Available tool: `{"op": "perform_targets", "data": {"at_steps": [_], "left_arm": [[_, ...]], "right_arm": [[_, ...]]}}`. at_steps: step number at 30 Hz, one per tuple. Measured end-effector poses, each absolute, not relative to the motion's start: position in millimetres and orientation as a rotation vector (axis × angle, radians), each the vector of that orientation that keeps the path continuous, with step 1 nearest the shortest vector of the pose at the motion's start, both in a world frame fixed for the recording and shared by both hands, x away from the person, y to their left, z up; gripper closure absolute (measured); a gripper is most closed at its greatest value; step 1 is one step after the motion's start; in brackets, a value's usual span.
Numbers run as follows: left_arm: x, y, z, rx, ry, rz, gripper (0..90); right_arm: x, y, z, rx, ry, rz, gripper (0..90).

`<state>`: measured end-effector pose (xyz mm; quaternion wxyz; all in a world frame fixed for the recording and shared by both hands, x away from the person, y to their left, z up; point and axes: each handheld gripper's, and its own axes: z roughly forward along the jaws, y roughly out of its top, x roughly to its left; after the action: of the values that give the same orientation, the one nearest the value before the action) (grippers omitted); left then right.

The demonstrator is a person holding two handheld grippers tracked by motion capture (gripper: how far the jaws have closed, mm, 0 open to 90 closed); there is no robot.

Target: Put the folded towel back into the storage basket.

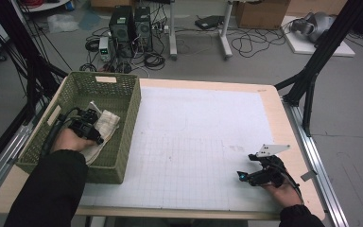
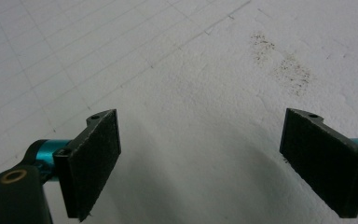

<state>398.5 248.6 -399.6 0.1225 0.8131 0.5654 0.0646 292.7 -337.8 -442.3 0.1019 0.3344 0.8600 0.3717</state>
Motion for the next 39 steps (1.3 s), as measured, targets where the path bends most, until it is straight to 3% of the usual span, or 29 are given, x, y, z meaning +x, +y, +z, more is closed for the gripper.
{"op": "perform_targets", "data": {"at_steps": [3,8,10,11,12,21,29,32,35,39], "left_arm": [[400,249,-390,2.33,1.664,0.227,83.0],[400,254,-357,1.97,1.602,0.376,83.1],[405,253,-355,1.904,1.606,0.413,75.8],[408,252,-358,1.916,1.631,0.391,59.8],[410,252,-359,1.94,1.629,0.386,52.8],[402,256,-368,2.194,1.653,0.361,54.4],[401,249,-393,2.392,1.683,0.143,52.3],[401,247,-398,2.43,1.666,0.14,59.7],[400,243,-398,2.45,1.659,0.145,82.9],[401,247,-389,2.32,1.662,0.091,85.4]], "right_arm": [[293,-339,-441,0.985,2.53,1.109,11.5],[294,-339,-441,0.989,2.528,1.109,11.5],[293,-338,-441,0.981,2.532,1.103,11.5],[293,-337,-442,0.98,2.535,1.101,11.5],[293,-337,-442,0.981,2.538,1.099,11.5],[293,-337,-442,0.975,2.542,1.099,11.5],[293,-337,-442,0.975,2.545,1.098,11.5],[293,-337,-442,0.974,2.543,1.1,11.5],[293,-336,-442,0.975,2.541,1.103,11.5],[293,-336,-441,0.968,2.536,1.109,11.5]]}}
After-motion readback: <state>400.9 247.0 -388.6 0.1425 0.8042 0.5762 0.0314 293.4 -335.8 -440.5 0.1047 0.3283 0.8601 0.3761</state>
